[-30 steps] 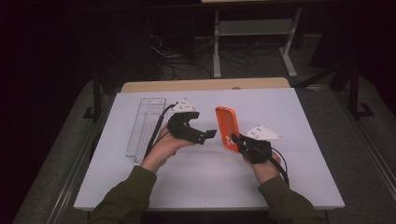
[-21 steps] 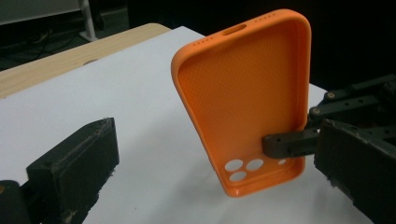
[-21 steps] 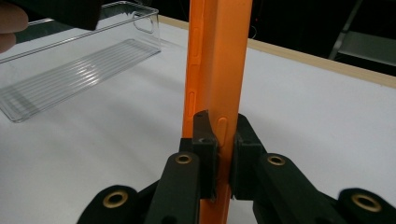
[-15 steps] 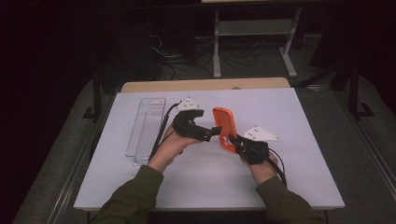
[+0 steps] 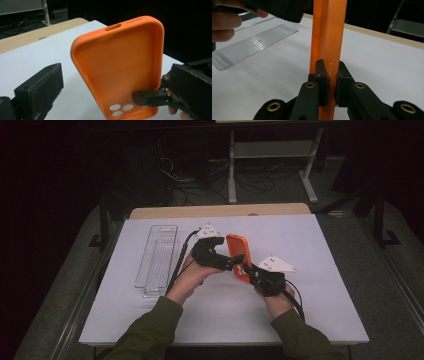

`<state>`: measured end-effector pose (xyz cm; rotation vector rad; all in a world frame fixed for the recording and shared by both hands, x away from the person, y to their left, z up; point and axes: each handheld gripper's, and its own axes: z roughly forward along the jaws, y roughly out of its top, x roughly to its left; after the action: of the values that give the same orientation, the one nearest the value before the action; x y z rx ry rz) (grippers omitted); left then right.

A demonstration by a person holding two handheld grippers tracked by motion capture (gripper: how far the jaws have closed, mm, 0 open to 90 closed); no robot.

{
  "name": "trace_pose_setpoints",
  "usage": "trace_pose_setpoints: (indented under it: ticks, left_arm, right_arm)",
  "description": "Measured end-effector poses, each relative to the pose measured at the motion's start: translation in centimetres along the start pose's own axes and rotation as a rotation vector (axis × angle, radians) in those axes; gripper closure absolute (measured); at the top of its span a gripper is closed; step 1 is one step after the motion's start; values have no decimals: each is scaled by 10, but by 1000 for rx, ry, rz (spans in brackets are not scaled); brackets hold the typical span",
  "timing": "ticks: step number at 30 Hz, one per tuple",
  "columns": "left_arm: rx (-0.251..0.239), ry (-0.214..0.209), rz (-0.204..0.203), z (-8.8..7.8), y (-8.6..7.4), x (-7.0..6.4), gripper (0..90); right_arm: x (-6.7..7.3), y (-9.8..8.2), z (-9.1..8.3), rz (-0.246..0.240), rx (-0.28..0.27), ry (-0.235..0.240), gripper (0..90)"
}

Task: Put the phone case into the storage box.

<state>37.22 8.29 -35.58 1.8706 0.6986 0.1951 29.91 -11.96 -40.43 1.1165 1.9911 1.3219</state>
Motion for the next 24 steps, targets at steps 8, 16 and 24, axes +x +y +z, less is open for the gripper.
trace_pose_setpoints:
  ticks: [8, 16, 24]
  left_arm:
    - [-25, 11, -17, 8, 2, -3, 0]
    - [-24, 20, -18, 14, 2, -6, 0]
    - [-32, 25, -23, 19, 3, -9, 0]
  right_arm:
    - [4, 0, 1, -1, -2, 5, 818]
    - [5, 1, 0, -5, -12, 2, 818]
    - [6, 1, 0, -2, -9, 3, 818]
